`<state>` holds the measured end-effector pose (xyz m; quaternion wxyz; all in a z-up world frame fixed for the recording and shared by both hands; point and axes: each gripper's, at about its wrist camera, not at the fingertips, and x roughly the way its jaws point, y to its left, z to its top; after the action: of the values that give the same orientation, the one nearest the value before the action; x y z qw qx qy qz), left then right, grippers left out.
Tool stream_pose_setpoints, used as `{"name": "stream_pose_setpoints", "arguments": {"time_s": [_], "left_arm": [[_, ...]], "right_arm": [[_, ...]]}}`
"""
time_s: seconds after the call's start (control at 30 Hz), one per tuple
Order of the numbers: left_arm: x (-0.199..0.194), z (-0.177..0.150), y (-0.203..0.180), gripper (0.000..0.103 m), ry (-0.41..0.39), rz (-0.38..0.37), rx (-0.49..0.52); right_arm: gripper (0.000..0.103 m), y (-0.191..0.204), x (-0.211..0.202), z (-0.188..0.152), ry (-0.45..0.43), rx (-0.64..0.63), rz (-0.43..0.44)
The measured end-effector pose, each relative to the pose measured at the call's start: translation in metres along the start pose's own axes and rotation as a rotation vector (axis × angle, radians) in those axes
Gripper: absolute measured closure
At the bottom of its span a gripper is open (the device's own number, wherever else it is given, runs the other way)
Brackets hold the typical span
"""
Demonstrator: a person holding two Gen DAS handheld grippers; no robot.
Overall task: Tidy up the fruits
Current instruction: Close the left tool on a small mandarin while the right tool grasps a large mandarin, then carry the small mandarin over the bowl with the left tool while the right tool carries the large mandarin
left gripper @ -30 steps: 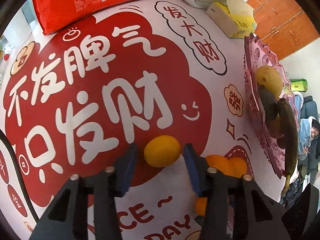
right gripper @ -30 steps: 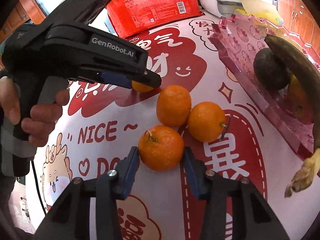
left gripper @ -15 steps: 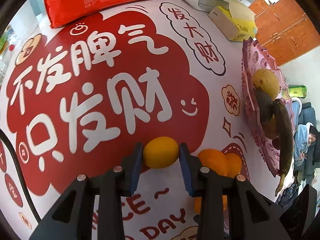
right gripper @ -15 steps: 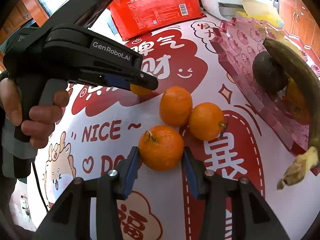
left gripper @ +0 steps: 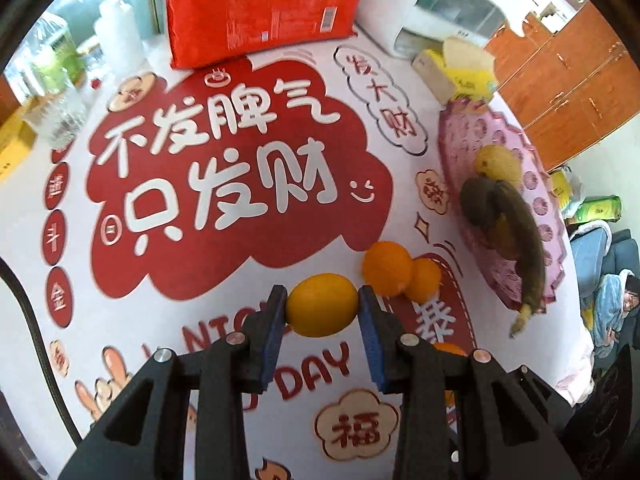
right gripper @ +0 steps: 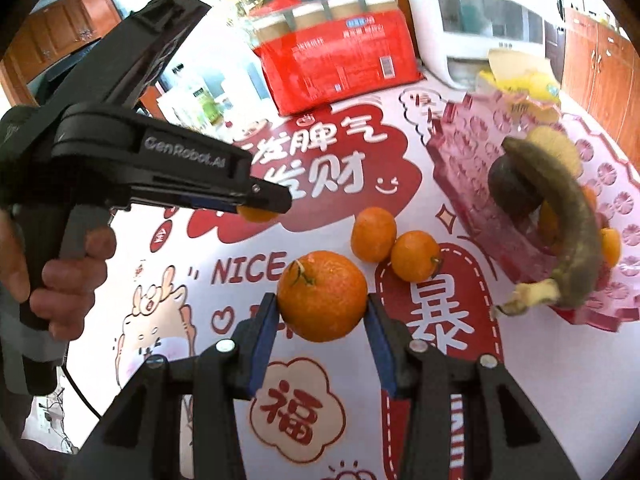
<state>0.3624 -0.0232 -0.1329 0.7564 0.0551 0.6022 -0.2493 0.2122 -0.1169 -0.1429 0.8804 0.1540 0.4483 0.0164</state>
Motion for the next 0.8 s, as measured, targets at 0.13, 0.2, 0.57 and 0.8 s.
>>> {"name": "stream_pose_setpoints", "arguments": {"time_s": [0.13, 0.2, 0.57, 0.8], "left_arm": [[-0.026, -0.016, -0.007, 0.069, -0.03, 0.004, -0.005], [-0.035, -0.02, -0.013, 0.069, -0.044, 0.006, -0.01], [-0.063, -0.04, -0.059, 0.069, -0.108, -0.002, -0.022], [-0.065, -0.042, -0.096, 0.069, -0.134, -0.014, -0.038]], "right_arm": [[0.059, 0.005, -0.02, -0.005, -0.03, -0.023, 0.009], [0.059, 0.006, -0.03, -0.009, -0.041, -0.038, 0.012], [0.059, -0.014, -0.079, -0.016, -0.098, -0.129, -0.002], [0.059, -0.055, -0.107, -0.013, -0.106, -0.153, -0.024]]}}
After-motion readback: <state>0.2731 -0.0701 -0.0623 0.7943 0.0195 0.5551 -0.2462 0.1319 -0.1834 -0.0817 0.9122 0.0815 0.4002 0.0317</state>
